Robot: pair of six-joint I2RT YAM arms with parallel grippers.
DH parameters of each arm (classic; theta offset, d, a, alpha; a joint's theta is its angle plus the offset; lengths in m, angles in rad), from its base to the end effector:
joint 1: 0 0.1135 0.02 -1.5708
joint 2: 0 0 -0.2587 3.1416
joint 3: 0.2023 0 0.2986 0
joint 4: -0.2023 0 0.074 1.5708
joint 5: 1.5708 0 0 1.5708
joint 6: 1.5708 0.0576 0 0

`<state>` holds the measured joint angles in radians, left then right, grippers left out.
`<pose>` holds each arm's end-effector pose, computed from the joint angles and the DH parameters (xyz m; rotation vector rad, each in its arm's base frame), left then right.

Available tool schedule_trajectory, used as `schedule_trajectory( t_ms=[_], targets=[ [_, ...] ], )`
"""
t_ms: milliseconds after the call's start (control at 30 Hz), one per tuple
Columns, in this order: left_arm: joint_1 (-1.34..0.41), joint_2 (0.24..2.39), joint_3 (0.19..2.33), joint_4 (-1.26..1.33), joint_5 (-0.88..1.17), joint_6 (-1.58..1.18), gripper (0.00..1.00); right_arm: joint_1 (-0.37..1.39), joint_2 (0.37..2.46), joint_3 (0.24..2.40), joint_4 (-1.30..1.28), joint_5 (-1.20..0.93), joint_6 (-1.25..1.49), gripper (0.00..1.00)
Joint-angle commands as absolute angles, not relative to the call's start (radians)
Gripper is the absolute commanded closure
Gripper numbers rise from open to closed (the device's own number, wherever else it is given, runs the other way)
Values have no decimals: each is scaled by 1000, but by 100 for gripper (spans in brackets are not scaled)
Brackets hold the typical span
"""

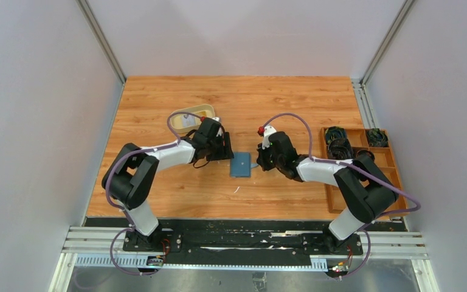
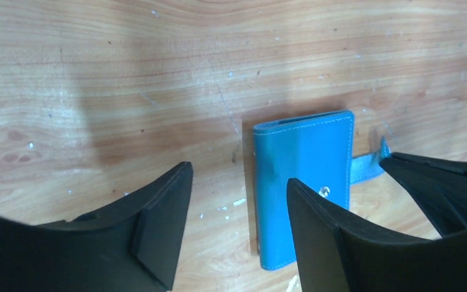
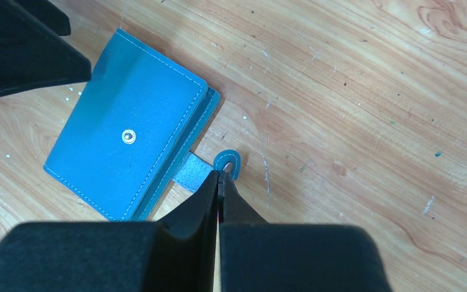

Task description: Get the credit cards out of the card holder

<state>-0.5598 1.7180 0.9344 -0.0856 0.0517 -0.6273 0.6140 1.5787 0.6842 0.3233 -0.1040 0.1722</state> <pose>0.3309 -0.2109 0.1050 -0.0614 2.5277 -0.5717 0.2927 0.2137 0.1106 -0.5411 2.1254 0.5639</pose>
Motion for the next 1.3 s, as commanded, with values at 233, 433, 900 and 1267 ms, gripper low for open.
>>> schedule_trajectory(
  t_ms=[233,433,900,1267],
  targets=[
    [-669,1588,985,-145,78,-544,34,603,1546,682,309,-101,200,100],
    [-759,1671,1080,-256,3,-537,34,601,1531,680,294,-79,211,100],
    [-800,1758,1084,-279,-85,-609,34,591,1410,659,270,-79,218,100],
    [-801,1736,1080,-224,-24,-649,34,589,1368,664,252,-101,205,100]
  ],
)
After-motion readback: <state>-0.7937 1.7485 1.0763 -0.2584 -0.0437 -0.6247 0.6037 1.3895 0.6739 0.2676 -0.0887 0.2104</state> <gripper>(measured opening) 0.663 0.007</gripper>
